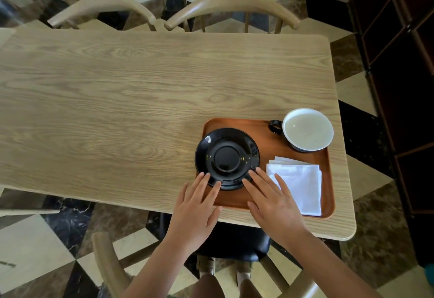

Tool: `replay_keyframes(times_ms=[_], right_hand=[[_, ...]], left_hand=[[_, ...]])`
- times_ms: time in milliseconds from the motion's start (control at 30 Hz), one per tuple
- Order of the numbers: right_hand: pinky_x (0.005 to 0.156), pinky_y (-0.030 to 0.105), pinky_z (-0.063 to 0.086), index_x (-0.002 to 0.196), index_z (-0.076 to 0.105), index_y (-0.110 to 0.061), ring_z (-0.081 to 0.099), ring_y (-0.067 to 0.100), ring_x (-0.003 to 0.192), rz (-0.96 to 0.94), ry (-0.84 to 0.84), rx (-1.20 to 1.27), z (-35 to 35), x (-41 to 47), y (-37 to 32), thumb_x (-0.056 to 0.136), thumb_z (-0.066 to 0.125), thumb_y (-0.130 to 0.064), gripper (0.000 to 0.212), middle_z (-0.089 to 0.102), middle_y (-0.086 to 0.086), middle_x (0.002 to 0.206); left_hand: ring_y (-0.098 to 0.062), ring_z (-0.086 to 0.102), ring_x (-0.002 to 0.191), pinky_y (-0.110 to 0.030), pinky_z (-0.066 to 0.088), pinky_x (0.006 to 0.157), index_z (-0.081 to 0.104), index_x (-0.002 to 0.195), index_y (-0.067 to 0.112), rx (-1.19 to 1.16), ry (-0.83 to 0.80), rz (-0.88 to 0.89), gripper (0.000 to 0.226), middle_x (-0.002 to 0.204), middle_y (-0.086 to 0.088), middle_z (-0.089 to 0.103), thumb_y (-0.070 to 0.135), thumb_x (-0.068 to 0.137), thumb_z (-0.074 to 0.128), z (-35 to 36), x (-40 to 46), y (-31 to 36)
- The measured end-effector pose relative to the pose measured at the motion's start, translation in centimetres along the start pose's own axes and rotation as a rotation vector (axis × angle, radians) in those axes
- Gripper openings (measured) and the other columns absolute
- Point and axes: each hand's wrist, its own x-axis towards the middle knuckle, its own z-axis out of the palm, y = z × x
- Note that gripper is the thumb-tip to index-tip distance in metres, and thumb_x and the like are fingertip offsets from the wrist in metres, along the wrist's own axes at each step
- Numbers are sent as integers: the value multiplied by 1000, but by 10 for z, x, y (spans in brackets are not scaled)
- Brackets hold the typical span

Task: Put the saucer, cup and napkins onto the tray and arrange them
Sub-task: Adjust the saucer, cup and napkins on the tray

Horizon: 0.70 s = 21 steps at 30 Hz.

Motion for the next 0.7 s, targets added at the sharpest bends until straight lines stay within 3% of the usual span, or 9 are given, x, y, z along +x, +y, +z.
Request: replay_keyframes(times_ms=[67,167,333,433,567,700], right_hand=[[98,52,43,119,62,-11,50,26,124,-5,19,7,-1,1,-1,81,66,-26,41,61,12,127],[96,53,45,118,63,-9,54,28,120,9,93,44,-9,4,2,74,74,-21,46,63,14,123],[94,56,44,116,63,-6,55,34,117,105,285,76,-42,18,36,82,63,-16,35,61,19,124],[93,58,44,113,64,-3,55,38,116,211,293,68,-62,23,73,72,76,-8,43,61,21,122],[90,56,45,115,63,-6,50,40,121,322,220,60,-68,12,112,73,77,-13,45,59,19,127],[86,56,48,108,67,-4,53,42,117,298,181,68,-61,8,127,71,79,-16,40,62,20,122]], left_hand=[[-21,16,141,-46,13,111,34,141,22,-1,10,-11,54,150,-10,34,45,92,26,-2,0,2],[-19,15,141,-45,11,112,33,140,22,-35,65,8,54,150,-9,33,45,92,25,-13,8,13],[-23,33,137,-51,27,109,44,133,19,-108,237,139,48,142,-10,46,37,89,44,-40,51,40],[-26,37,134,-53,32,106,46,131,17,-117,302,213,47,140,-12,47,31,86,56,-53,91,58],[-34,40,130,-54,33,104,47,130,15,-69,254,350,50,138,-17,46,26,83,60,-56,138,84],[-36,35,132,-54,28,103,48,130,14,-11,145,402,47,143,-17,38,28,86,56,-49,166,98]])
